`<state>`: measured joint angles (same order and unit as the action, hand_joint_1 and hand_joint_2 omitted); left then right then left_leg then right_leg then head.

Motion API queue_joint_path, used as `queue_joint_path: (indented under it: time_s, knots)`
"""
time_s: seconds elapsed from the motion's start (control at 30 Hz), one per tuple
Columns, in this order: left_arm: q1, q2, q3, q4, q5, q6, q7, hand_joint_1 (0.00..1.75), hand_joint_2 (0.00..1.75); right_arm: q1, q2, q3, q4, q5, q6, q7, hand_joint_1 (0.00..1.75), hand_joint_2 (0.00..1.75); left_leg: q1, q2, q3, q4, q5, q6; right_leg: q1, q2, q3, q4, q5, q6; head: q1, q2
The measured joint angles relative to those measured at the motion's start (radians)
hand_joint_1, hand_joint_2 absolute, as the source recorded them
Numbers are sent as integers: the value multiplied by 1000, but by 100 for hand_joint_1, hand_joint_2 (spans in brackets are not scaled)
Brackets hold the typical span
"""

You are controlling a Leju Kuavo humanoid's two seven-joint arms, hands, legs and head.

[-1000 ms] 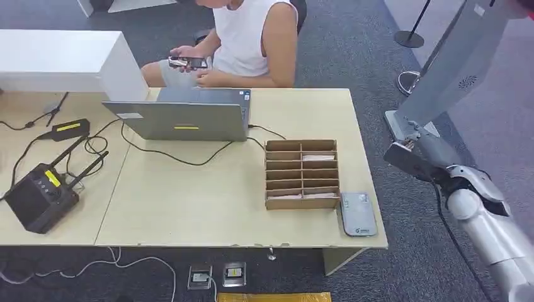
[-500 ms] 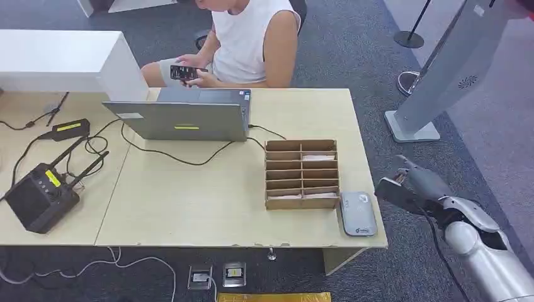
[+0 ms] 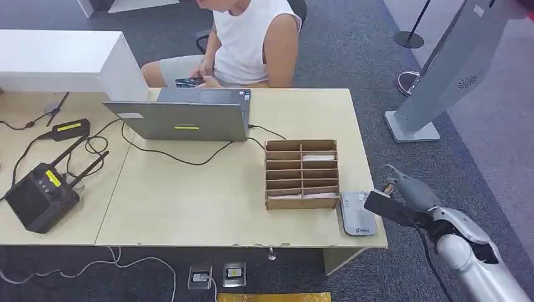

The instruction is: Pass the card to the sensor for recognition and then transmit it.

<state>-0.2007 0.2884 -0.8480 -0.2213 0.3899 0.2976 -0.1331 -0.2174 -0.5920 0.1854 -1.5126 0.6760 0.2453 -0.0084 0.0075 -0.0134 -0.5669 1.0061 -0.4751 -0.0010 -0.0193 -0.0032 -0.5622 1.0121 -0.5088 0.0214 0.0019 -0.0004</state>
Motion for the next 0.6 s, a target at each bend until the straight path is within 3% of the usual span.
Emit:
queue_joint_path:
  time_s: [0.6]
  knots:
    - [-11, -7, -7, 0, -10, 5, 0, 0, 0, 55, 56, -9, -42, 21, 41, -4, 175, 175, 0, 0, 0, 0, 0, 0, 0, 0, 0, 0, 0, 0, 0, 0]
